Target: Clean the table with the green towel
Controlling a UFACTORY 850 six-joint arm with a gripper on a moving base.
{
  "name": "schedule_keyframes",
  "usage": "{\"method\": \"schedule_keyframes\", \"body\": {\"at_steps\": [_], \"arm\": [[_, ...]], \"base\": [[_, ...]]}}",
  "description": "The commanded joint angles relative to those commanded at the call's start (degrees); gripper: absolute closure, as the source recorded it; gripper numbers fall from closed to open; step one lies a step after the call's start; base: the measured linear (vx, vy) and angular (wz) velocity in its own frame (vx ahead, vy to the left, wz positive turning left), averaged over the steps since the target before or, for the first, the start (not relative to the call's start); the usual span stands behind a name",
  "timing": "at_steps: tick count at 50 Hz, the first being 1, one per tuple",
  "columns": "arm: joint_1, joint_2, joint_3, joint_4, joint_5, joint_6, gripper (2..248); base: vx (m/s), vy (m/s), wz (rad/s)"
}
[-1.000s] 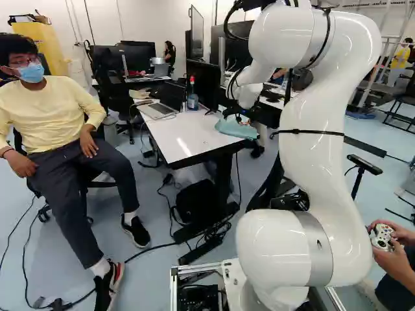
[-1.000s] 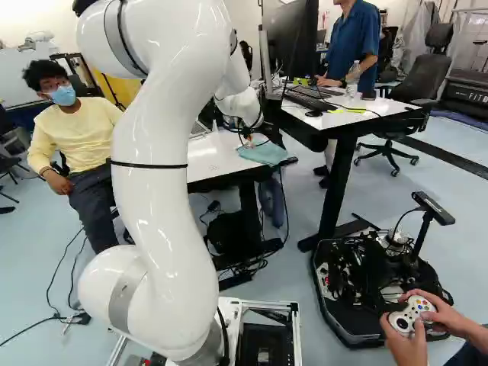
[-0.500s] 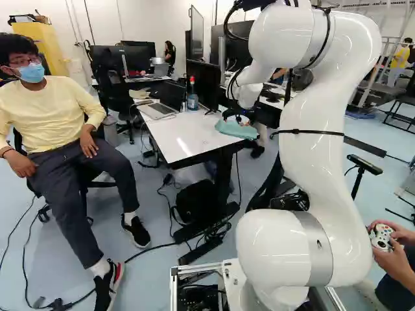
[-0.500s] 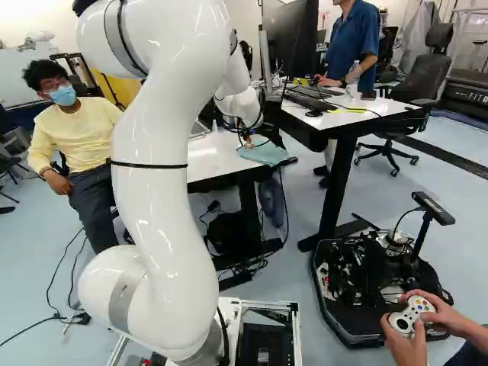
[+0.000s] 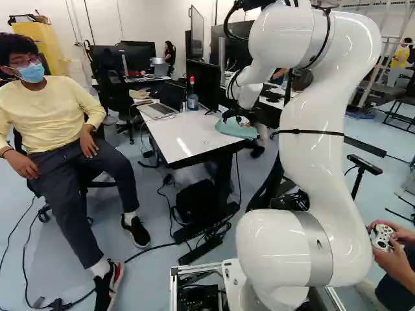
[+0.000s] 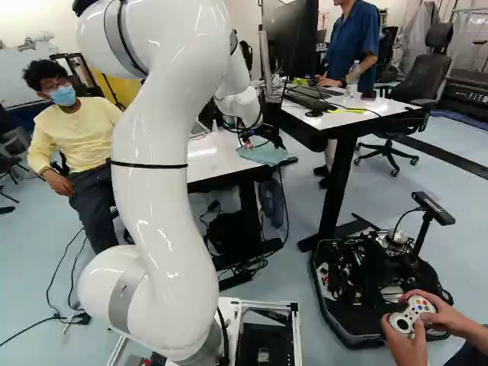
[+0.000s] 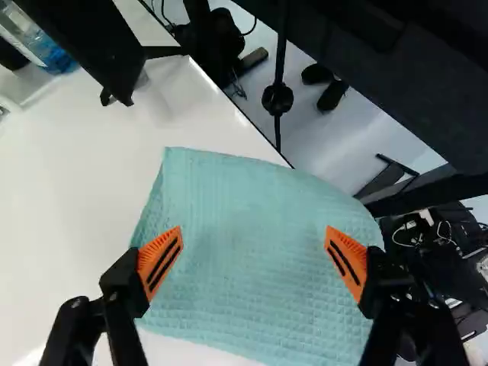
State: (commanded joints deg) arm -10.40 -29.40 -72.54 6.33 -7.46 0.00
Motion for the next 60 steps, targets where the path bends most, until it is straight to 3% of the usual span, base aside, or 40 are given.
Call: {"method": "schedule_keyframes", "body": {"at_steps": [16,40,60], "arm": [[0.00,0.00,0.00,-1.64,-0.75,0.00,3],[0.00,0.00,0.00,-7.68,-0.77,0.00,3],[0.00,0.00,0.00,-7.15,-2.38,0.00,3]], "base": [[0.000,0.000,0.000],[0.000,0.000,0.000],[0.000,0.000,0.000]]}}
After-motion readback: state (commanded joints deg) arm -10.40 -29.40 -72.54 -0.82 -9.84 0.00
